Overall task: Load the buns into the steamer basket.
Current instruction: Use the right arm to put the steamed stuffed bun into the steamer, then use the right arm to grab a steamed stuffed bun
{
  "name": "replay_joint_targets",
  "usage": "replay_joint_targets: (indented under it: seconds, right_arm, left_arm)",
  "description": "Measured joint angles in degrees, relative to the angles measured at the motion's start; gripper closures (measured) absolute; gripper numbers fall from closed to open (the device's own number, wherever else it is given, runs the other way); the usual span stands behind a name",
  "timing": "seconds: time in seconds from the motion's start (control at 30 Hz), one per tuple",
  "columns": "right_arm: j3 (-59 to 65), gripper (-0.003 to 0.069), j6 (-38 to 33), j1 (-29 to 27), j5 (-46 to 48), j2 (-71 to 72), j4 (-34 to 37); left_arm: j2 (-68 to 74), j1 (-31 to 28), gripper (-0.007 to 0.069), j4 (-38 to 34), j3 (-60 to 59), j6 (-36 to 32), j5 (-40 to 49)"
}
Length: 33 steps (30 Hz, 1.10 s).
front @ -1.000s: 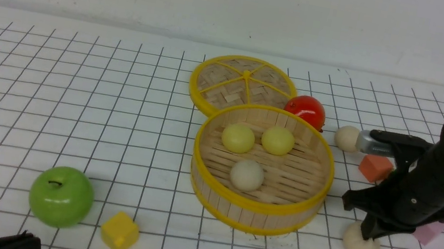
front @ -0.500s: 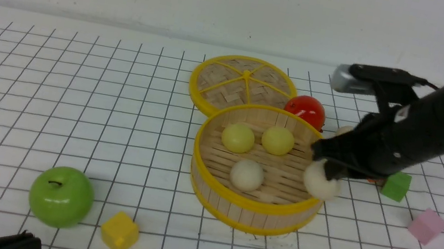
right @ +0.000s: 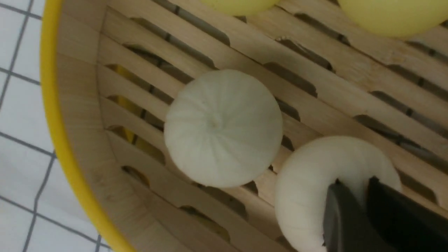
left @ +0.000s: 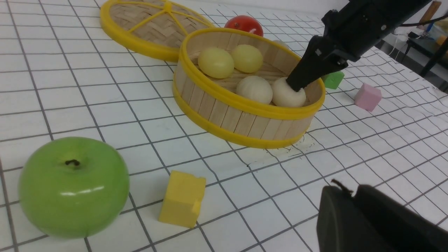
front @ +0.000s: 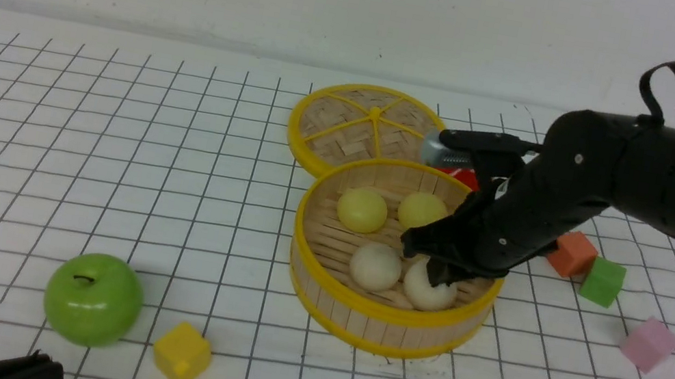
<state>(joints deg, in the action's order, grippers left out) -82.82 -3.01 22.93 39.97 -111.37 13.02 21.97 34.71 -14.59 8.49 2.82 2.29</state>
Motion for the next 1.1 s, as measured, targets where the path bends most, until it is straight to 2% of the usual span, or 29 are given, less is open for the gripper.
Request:
replay_joint_targets:
  seconds: [0.03, 0.07, 0.1, 0.13, 0.17, 0.2, 0.23, 0.33, 0.4, 0.5, 0.67, 0.93, 1.1]
  right_arm:
    - [-0.1, 0.0455, 0.0, 0.0, -0.2, 0.0, 0.0]
    - [-0.1, 0.0445, 0.0, 0.0, -0.3, 0.0, 0.0]
    - [-0.1, 0.0405, 0.0, 0.0, -0.3, 0.0, 0.1]
    - [-0.1, 0.0314, 0.0, 0.0, -0.2, 0.5, 0.2]
    - [-0.1, 0.0304, 0.0, 0.0, -0.1, 0.5, 0.2]
    - [-0.1, 0.0234, 0.0, 0.0, 0.1, 1.6, 0.1]
    - [-0.1, 0.02, 0.0, -0.1, 0.1, 2.7, -0.3]
    - [-0.2, 0.0155, 1.3, -1.2, 0.3, 5.9, -3.6]
    - [-0.7, 0.0158, 3.0, -2.3, 0.7, 6.6, -5.5]
    - [-3.3, 0.0216, 7.2, -7.8, 2.7, 5.4, -9.6]
    - [-12.0, 0.0274, 8.2, -12.2, 5.0, -2.7, -10.6]
    - [-24.5, 0.0279, 8.2, -14.9, 7.1, -13.8, -10.6]
    - [-26.3, 0.0291, 8.2, -15.6, 6.5, -15.1, -10.4]
  left_arm:
    - [0.0, 0.0, 0.0567, 0.0, 0.0, 0.0, 0.0]
    - [0.0, 0.0, 0.0567, 0.0, 0.0, 0.0, 0.0]
    - [0.0, 0.0, 0.0566, 0.0, 0.0, 0.0, 0.0]
    - [0.0, 0.0, 0.0564, 0.0, 0.0, 0.0, 0.0]
    - [0.0, 0.0, 0.0562, 0.0, 0.0, 0.0, 0.0]
    - [0.0, 0.0, 0.0559, 0.0, 0.0, 0.0, 0.0]
    - [0.0, 0.0, 0.0557, 0.0, 0.0, 0.0, 0.0]
    - [0.0, 0.0, 0.0554, 0.0, 0.0, 0.0, 0.0]
    - [0.0, 0.0, 0.0554, 0.0, 0.0, 0.0, 0.0]
    - [0.0, 0.0, 0.055, 0.0, 0.0, 0.0, 0.0]
    - [0.0, 0.0, 0.0543, 0.0, 0.0, 0.0, 0.0]
    - [0.0, 0.0, 0.0535, 0.0, 0.0, 0.0, 0.0]
    - [0.0, 0.0, 0.0533, 0.0, 0.0, 0.0, 0.0]
